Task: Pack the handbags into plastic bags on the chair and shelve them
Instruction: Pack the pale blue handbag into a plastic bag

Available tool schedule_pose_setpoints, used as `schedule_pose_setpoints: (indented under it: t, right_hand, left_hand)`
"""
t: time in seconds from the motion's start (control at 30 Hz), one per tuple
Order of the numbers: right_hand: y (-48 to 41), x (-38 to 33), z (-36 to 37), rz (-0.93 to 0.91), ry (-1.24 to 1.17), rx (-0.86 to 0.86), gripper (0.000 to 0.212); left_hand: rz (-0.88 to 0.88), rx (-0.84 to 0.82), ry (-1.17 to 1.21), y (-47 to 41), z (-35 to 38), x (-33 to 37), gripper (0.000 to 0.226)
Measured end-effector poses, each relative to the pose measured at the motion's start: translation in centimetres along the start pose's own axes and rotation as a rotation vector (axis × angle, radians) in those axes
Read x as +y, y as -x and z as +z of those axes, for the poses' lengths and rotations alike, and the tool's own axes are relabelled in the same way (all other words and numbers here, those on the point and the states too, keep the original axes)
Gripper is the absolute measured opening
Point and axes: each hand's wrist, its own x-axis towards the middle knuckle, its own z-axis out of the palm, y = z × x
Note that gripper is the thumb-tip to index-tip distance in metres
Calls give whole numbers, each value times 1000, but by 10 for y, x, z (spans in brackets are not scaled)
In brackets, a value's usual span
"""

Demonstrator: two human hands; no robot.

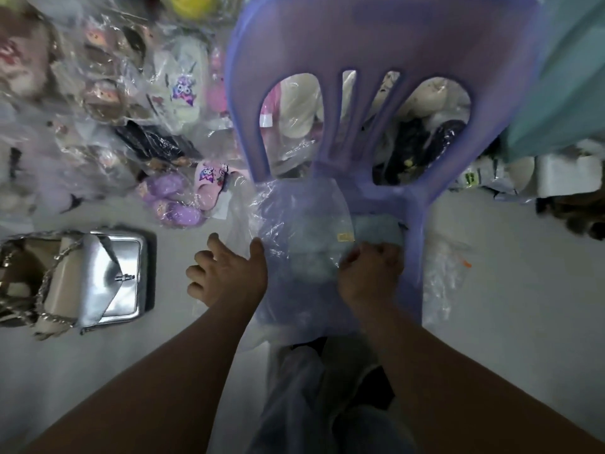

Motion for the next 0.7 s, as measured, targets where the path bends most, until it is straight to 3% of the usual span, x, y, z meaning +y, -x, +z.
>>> schedule_pose_setpoints:
  t: [0.13, 0.23, 0.3, 0.37, 0.5, 0.6, 0.7]
  right_hand:
    - [-2, 5, 4, -50, -173, -56, 19]
    - [-1, 10, 2, -78, -299, -62, 25]
    - [0, 9, -2, -89, -369, -78, 22]
    - [5, 4, -7, -128, -454, -136, 18]
    - [11, -5, -14, -95, -742, -364, 32]
    - [6, -9, -18, -29, -965, -584, 18]
    - [3, -11, -22, 37, -1007, -724, 19]
  left_hand:
    - [-106, 111, 68, 4, 6, -2, 71]
    - [42, 199, 109, 15, 8, -3, 59]
    - [271, 99, 230, 27, 9, 1, 43]
    - [319, -150, 396, 43, 7, 13, 28]
    - [85, -503, 631, 63, 9, 37, 36]
    - [-39, -546, 790, 64, 7, 44, 10]
    - [-232, -518, 925, 59, -1, 46, 11]
